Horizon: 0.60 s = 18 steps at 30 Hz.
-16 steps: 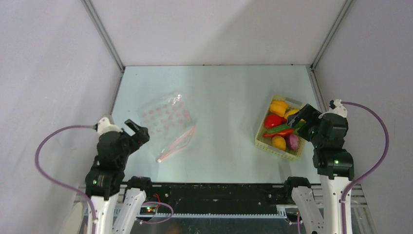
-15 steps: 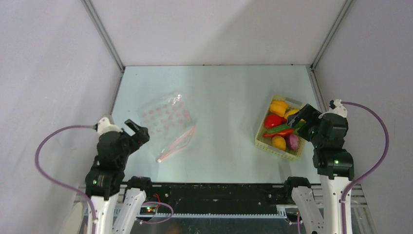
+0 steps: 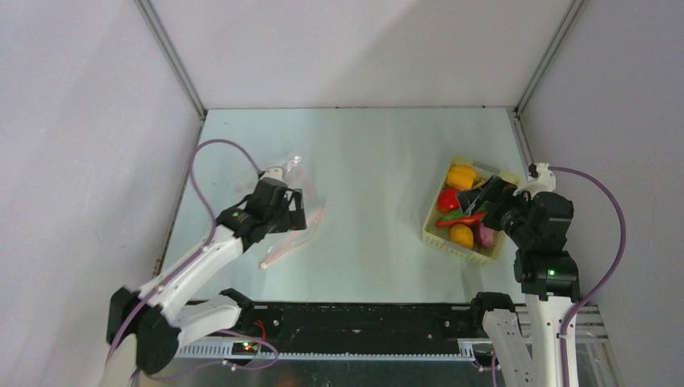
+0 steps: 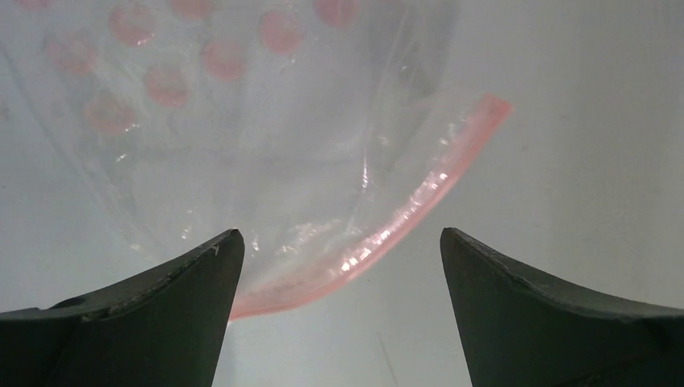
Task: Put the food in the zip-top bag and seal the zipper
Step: Pick up the zipper food storage bag at the center of the board.
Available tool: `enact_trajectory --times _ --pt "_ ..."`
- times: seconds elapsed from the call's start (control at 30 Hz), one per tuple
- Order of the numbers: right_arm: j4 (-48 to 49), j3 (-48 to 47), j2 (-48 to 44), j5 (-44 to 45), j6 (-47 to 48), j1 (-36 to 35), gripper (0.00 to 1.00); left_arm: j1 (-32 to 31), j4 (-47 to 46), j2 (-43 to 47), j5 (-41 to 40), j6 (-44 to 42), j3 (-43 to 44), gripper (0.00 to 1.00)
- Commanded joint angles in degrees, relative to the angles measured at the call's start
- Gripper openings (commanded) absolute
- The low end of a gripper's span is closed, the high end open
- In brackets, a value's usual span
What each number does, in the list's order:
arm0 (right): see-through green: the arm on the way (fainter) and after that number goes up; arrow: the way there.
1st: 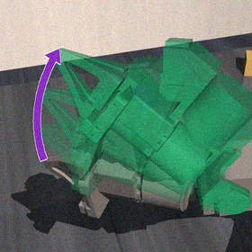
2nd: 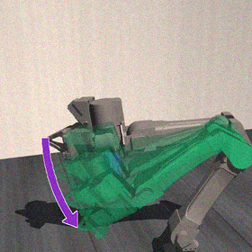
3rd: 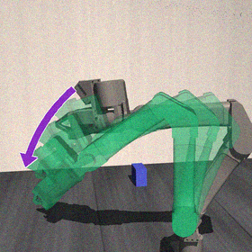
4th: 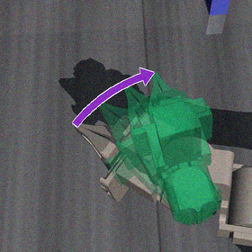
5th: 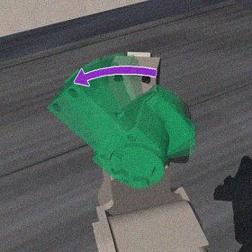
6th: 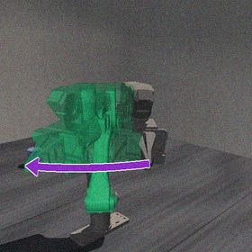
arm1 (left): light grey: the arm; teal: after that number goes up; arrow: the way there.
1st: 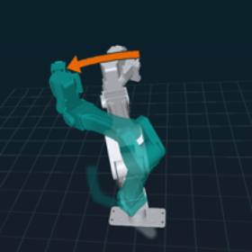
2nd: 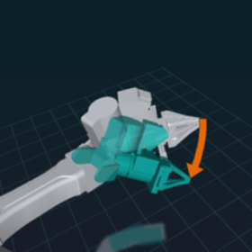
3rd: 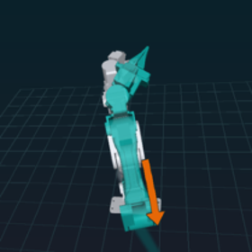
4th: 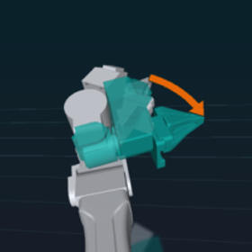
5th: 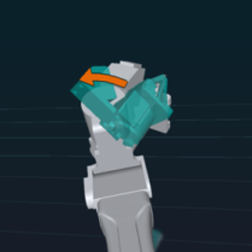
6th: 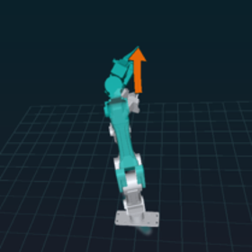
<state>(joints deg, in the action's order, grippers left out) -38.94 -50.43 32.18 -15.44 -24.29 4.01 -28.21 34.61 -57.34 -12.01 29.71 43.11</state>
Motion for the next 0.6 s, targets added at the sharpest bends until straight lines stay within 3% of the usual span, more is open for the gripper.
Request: enact_trajectory --times 0.0,0.57 --pt "4.00 0.19 -0.35 -6.21 2.41 0.21 1.00 -2.44 -1.86 -6.46 -8.86 -7.55 2.80 0.98" --pt "4.85 2.57 0.31 -8.30 4.88 0.21 1.00 -5.50 -9.14 -11.89 0.70 -15.14 -1.83 0.98"
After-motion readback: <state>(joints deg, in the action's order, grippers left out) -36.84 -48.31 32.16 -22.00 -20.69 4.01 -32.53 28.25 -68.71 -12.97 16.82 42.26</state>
